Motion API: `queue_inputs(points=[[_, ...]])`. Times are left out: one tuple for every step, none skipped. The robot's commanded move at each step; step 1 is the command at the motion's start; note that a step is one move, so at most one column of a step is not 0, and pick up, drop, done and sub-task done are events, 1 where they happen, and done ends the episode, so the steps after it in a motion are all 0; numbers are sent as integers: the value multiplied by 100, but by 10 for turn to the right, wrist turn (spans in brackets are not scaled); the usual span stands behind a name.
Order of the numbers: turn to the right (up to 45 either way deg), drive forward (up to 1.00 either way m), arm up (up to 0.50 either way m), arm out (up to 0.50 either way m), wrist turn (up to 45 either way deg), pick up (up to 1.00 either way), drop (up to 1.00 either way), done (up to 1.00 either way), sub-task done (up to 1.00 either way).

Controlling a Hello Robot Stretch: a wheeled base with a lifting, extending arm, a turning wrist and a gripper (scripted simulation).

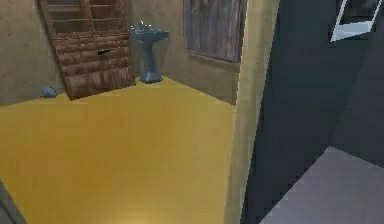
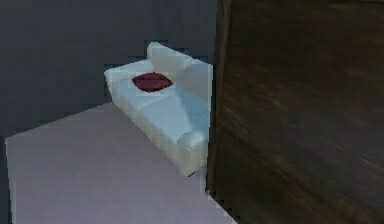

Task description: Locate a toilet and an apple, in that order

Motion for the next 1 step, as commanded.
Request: queue_inputs(points=[[-150, 0, 0, 0, 0, 0, 0, 0, 0]])
